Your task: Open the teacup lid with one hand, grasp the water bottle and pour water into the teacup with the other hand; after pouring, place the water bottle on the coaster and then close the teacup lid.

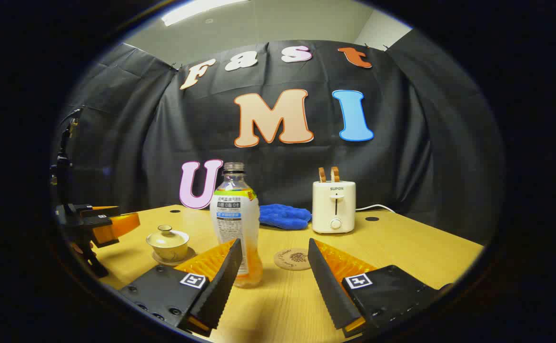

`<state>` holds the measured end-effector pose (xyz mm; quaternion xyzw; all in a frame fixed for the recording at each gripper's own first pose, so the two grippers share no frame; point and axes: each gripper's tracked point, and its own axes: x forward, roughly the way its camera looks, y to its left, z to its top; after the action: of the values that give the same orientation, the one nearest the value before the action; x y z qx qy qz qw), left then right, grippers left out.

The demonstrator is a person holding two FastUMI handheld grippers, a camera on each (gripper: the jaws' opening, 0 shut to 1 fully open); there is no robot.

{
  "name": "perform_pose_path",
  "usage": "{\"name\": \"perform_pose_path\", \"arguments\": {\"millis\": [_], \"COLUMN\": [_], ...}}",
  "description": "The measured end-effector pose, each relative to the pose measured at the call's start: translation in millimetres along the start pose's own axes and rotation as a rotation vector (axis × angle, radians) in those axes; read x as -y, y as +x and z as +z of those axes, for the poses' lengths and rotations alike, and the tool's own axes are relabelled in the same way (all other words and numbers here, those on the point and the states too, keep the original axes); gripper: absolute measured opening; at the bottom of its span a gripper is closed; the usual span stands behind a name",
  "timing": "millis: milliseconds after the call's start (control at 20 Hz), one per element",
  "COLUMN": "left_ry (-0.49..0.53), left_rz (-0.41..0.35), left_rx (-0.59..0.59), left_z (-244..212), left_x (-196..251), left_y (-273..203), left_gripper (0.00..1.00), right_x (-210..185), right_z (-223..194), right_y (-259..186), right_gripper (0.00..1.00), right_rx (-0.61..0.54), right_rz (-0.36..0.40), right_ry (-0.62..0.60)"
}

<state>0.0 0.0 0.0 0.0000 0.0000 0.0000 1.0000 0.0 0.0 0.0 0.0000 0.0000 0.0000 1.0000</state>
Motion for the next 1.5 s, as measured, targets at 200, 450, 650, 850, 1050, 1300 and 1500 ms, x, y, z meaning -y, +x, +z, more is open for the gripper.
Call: {"name": "perform_pose_path", "arguments": {"millis": [200,450,650,850,1050,1300,1500], "left_ry": [0.002,0.006,0.005,0.003,0.002,0.002,-0.001], "left_rz": [0.106,0.188,0.19,0.19,0.19,0.19,0.174], "left_rx": [-0.003,-0.001,-0.003,-0.004,-0.004,-0.004,-0.004], "left_z": [-2,-2,-2,-3,-3,-4,-4], "left_x": [-21,-35,-34,-33,-34,-33,-30], "left_y": [-3,-6,-6,-5,-5,-6,-4], "left_gripper": [0.92,0.92,0.92,0.92,0.92,0.92,0.92], "right_x": [12,53,55,56,56,56,57], "right_z": [0,4,3,3,3,3,3], "right_y": [-2,-5,-7,-5,-6,-7,-7], "right_gripper": [0.89,0.87,0.92,0.92,0.89,0.92,0.92], "right_rx": [0.003,0.01,0.01,0.008,0.008,0.008,0.007], "right_rz": [-0.046,-0.217,-0.237,-0.236,-0.236,-0.235,-0.234], "right_ry": [-0.003,-0.01,-0.011,-0.012,-0.012,-0.012,-0.012]}}
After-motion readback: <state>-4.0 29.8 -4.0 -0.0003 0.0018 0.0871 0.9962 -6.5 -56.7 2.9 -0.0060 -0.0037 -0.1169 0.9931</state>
